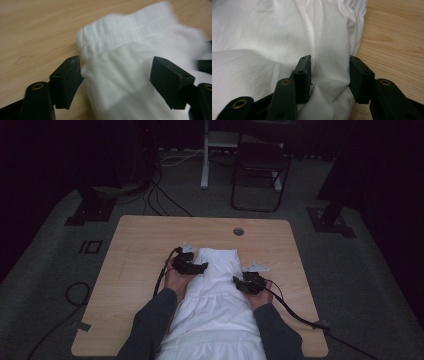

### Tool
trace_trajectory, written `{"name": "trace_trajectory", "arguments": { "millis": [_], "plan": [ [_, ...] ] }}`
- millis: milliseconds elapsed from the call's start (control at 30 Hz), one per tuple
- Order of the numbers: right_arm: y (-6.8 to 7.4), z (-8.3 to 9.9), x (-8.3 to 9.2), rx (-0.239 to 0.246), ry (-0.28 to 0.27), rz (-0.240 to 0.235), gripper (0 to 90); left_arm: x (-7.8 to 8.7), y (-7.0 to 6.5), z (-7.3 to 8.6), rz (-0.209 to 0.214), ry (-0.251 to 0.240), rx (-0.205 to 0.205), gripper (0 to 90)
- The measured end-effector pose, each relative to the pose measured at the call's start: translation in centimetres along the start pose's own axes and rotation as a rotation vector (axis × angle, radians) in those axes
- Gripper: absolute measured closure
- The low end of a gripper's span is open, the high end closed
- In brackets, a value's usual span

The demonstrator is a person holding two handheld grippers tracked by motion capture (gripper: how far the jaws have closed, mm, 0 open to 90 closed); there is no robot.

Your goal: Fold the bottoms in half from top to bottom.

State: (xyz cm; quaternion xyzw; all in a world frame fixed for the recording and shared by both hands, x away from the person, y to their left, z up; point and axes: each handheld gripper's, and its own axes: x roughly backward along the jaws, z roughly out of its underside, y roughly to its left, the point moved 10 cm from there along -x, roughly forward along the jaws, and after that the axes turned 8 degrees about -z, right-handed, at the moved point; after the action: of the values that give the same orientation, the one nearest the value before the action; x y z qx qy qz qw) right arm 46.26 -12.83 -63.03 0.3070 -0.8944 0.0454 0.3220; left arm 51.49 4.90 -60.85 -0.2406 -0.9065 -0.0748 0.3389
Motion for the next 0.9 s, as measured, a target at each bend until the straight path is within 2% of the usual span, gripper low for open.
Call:
{"name": "trace_trajectory", "arguments": {
  "millis": [133, 300, 333, 367, 400, 433, 467, 500, 600, 767, 800, 867, 900],
  "plan": [
    [0.0, 0.0, 0.0, -0.004, -0.001, -0.002, 55.9, -1.0, 0.1, 0.9, -0.004, 0.027, 0.011, 21.9],
    [-0.1, 0.0, 0.1, -0.008, 0.0, -0.019, 55.4, -1.0, -0.1, 1.3, -0.022, 0.033, -0.015, 23.3],
    [-0.1, -0.1, 0.1, -0.042, 0.011, -0.069, 51.2, -0.9, -0.1, 1.3, -0.024, 0.034, -0.021, 24.1],
    [-0.1, -0.1, 0.1, -0.042, 0.011, -0.069, 51.2, -0.9, -0.1, 1.4, -0.027, 0.034, -0.028, 24.1],
    [-0.6, -0.6, 0.2, -0.077, 0.013, -0.095, 42.9, -0.9, -0.2, 1.4, -0.028, 0.03, -0.03, 24.1],
    [-0.6, -0.6, 0.2, -0.077, 0.013, -0.095, 42.9, -0.9, -0.2, 1.4, -0.031, 0.029, -0.035, 24.1],
    [-1.2, -1.6, 0.5, -0.079, -0.011, -0.076, 37.7, -0.9, -0.2, 1.5, -0.035, 0.019, -0.036, 24.2],
    [-1.4, -2.4, 0.6, -0.075, -0.032, -0.081, 35.3, -0.9, -0.2, 1.5, -0.035, 0.019, -0.036, 24.2],
    [-1.6, -3.5, 0.1, -0.068, -0.026, -0.097, 26.0, -1.0, -0.2, 1.4, -0.042, 0.004, -0.028, 24.2],
    [-2.5, -3.9, -2.7, -0.043, 0.064, -0.053, 15.7, -1.1, -0.3, 1.4, -0.062, 0.007, -0.026, 24.1],
    [-2.8, -3.7, -3.5, -0.038, 0.089, -0.03, 15.9, -1.1, -0.3, 1.4, -0.068, 0.007, -0.032, 24.1],
    [-2.9, -3.6, -3.8, -0.041, 0.093, -0.027, 16.0, -1.1, -0.4, 1.4, -0.07, 0.007, -0.035, 24.1],
    [-3.2, -3.6, -4.0, -0.031, 0.09, 0.007, 20.2, -1.1, -0.4, 1.4, -0.071, 0.009, -0.038, 24.1]
  ]
}}
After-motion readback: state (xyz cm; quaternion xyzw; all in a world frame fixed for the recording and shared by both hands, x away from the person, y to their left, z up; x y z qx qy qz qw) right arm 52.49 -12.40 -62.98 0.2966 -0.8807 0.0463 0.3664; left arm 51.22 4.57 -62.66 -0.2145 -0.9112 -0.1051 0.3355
